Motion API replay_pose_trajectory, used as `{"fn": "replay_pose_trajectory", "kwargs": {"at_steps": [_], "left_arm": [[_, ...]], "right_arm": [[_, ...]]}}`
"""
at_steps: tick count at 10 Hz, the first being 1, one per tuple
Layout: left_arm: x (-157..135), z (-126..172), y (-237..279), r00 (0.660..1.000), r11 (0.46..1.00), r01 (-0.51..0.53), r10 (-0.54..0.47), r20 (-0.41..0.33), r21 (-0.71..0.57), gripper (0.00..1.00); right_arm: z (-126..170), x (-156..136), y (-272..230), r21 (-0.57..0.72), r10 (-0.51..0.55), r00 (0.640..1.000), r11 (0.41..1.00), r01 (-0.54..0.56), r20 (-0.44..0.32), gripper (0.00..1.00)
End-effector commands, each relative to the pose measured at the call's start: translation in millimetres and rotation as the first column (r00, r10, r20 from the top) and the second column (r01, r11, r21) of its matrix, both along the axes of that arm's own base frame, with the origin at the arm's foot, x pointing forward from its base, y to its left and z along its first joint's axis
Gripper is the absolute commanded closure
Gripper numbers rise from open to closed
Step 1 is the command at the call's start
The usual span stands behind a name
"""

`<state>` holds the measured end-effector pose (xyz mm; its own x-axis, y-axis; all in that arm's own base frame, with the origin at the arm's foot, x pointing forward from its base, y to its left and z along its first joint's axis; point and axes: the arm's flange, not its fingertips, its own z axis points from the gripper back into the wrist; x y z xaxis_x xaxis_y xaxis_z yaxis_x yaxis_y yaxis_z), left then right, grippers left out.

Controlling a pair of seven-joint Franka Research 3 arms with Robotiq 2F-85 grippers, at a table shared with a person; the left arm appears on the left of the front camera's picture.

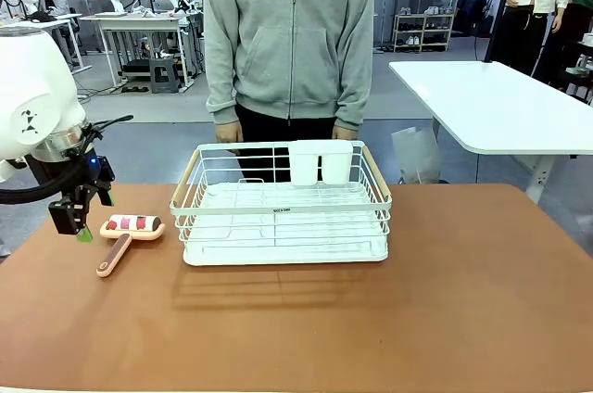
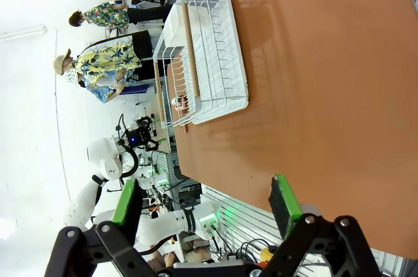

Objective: Clean the table.
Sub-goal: Place the Lint Roller down when the Dish drying rack is positioned in the middle of the table.

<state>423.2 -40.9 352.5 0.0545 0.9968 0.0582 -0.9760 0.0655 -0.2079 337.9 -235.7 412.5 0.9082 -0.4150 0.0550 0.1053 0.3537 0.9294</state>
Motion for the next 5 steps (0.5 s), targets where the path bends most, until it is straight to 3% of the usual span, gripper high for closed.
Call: {"fn": "replay_pose_trajectory", "kwargs": {"at_steps": [1, 2, 5], "left_arm": [[-50, -12, 6, 1.0, 1.0, 0.004, -0.004, 0.011, -0.012, 0.0], [0, 0, 0, 1.0, 1.0, 0.0, 0.0, 0.0, 0.0, 0.0], [0, 0, 0, 1.0, 1.0, 0.0, 0.0, 0.0, 0.0, 0.0]], "right_arm": [[3, -1, 0, 0.002, 0.0, 1.0, 1.0, 0.0, 0.01, 0.0], [3, -1, 0, 0.002, 0.0, 1.0, 1.0, 0.0, 0.01, 0.0], [3, -1, 0, 0.002, 0.0, 1.0, 1.0, 0.0, 0.01, 0.0]]}}
